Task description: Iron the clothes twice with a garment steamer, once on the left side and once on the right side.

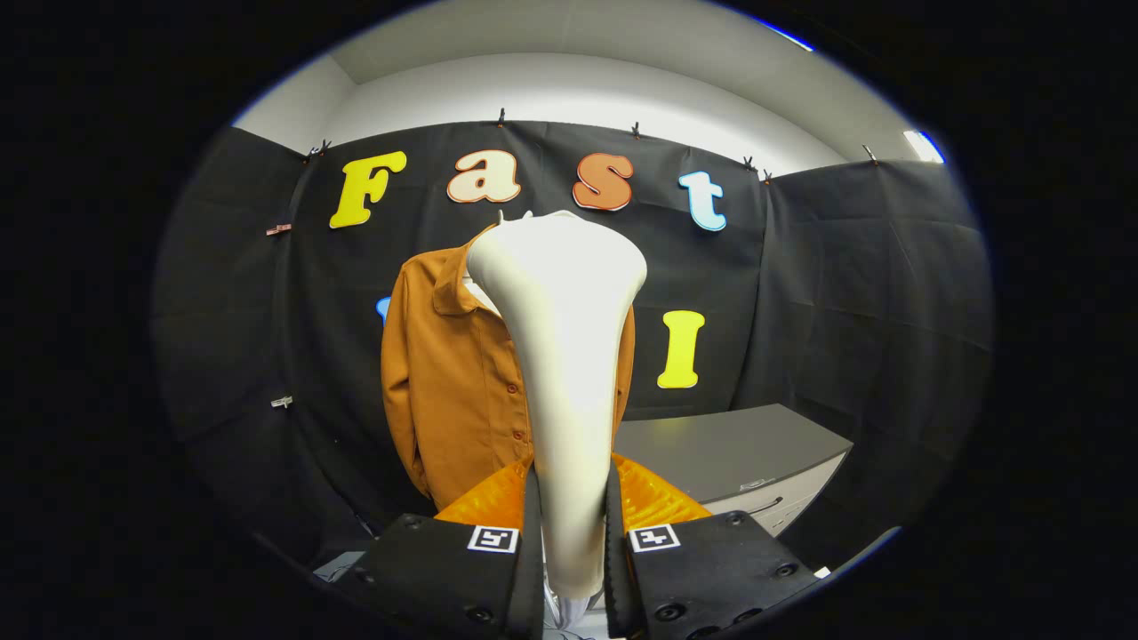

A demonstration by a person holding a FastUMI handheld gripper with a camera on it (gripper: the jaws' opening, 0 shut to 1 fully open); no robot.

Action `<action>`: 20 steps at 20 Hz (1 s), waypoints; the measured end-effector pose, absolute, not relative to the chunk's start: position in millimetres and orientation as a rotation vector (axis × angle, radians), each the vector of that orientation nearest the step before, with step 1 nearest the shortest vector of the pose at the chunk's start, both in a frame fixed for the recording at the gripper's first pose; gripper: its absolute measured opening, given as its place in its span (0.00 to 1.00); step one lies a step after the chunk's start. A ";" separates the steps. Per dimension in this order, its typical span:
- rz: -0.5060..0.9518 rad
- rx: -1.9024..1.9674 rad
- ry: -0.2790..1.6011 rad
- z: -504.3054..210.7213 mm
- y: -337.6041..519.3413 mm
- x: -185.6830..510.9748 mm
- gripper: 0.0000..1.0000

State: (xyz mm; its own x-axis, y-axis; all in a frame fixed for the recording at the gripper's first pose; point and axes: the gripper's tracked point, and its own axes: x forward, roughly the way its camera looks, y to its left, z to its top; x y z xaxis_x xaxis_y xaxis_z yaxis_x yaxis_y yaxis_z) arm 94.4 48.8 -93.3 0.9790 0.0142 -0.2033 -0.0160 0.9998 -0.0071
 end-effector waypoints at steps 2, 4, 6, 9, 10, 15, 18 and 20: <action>0.014 -0.014 0.202 -92.1 49.1 94.2 0.30; 0.020 -0.011 0.205 -91.4 53.0 91.8 0.31; 0.029 -0.012 0.205 -90.4 54.1 91.1 0.30; 0.034 -0.017 0.207 -90.7 54.6 90.3 0.30; 0.031 -0.016 0.207 -91.4 54.2 90.3 0.30; 0.027 0.000 0.218 -96.4 50.2 89.4 0.30; 0.026 -0.004 0.217 -96.8 50.0 89.0 0.31; 0.026 -0.006 0.218 -97.4 50.8 89.1 0.30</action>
